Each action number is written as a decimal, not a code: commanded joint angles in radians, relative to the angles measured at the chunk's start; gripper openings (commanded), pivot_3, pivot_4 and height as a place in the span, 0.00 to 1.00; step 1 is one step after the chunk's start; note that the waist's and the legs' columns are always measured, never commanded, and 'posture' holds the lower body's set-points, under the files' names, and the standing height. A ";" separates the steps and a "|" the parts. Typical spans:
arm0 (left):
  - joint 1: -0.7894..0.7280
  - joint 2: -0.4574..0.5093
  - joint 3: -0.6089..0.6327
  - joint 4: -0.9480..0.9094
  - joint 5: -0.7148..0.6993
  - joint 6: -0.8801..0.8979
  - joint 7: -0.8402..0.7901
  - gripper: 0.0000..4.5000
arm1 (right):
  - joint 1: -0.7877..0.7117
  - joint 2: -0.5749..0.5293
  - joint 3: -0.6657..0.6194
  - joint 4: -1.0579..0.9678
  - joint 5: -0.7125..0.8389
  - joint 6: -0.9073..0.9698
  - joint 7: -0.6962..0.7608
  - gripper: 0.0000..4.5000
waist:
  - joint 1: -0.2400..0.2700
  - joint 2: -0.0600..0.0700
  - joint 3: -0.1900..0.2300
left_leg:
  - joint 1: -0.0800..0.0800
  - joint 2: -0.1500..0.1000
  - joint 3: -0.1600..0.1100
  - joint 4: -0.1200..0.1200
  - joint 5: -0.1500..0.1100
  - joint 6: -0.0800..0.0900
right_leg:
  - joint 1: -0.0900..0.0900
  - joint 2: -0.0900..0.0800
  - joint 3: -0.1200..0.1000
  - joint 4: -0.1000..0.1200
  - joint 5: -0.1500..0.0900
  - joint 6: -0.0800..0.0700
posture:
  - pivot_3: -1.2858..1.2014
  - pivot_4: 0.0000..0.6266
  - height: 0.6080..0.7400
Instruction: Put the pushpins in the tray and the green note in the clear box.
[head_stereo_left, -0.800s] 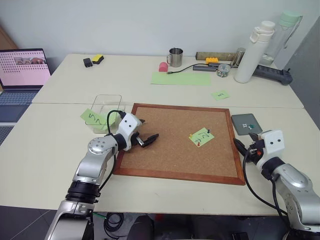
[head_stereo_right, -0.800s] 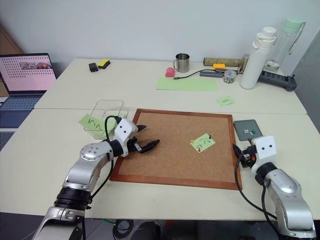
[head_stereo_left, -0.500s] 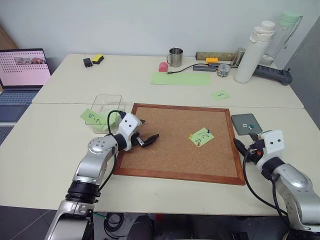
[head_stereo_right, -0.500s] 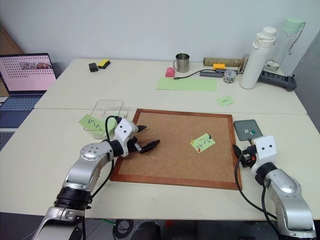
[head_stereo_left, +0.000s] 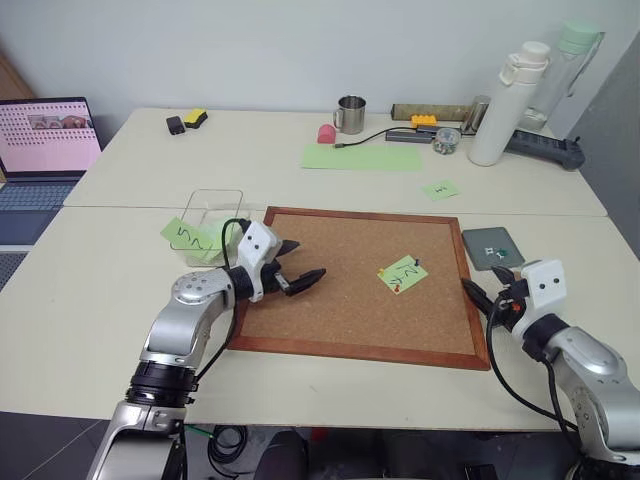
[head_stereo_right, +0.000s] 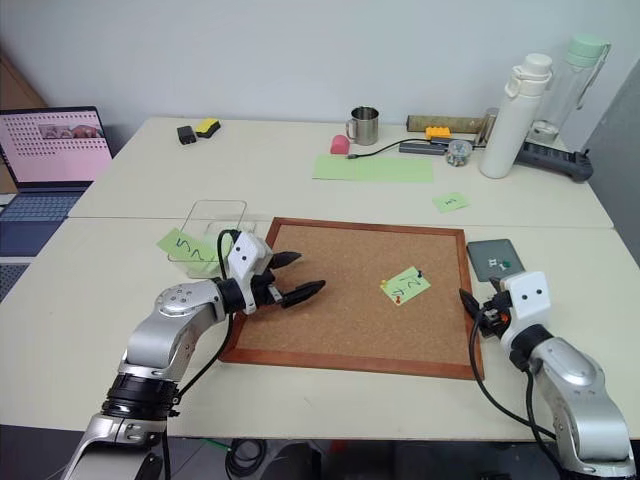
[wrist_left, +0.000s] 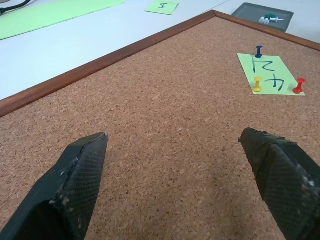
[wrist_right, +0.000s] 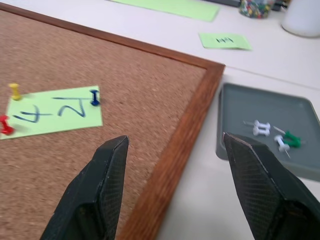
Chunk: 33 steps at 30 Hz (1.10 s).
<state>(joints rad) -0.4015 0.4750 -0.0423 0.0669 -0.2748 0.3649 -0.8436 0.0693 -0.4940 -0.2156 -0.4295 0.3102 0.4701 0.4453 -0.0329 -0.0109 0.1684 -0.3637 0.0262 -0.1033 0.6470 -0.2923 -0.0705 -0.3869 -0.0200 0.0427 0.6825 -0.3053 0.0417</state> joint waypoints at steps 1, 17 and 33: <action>-0.005 0.016 0.021 -0.047 -0.021 0.001 -0.010 1.00 | -0.004 -0.025 -0.013 -0.044 0.033 0.012 0.036 0.70 | 0.000 0.000 0.000 | 0.000 0.000 0.000 0.000 0.000 0.000 | 0.000 0.000 0.000 0.000 0.000 0.000 | 0.52 0.24 1.00; -0.002 0.034 0.019 -0.082 -0.029 0.016 -0.031 1.00 | -0.019 -0.035 -0.006 -0.055 0.054 0.031 0.065 0.70 | 0.000 0.000 0.000 | 0.000 0.000 0.000 0.000 0.000 0.000 | 0.000 0.000 0.000 0.000 0.000 0.000 | 0.52 0.24 1.00; -0.001 0.042 0.015 -0.127 -0.088 0.053 -0.094 0.59 | -0.025 -0.035 0.009 -0.058 0.054 0.033 0.077 0.70 | 0.000 0.000 0.000 | 0.000 0.000 0.000 0.000 0.000 0.000 | 0.000 0.000 0.000 0.000 0.000 0.000 | 0.52 0.24 1.00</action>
<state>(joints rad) -0.3985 0.5036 -0.0354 -0.0122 -0.3399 0.4139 -0.9270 0.0574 -0.5199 -0.2032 -0.4397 0.3447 0.5097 0.5140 -0.0326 -0.0110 0.1685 -0.3637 0.0262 -0.1031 0.6471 -0.2923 -0.0705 -0.3868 -0.0201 0.0427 0.6823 -0.3053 0.0417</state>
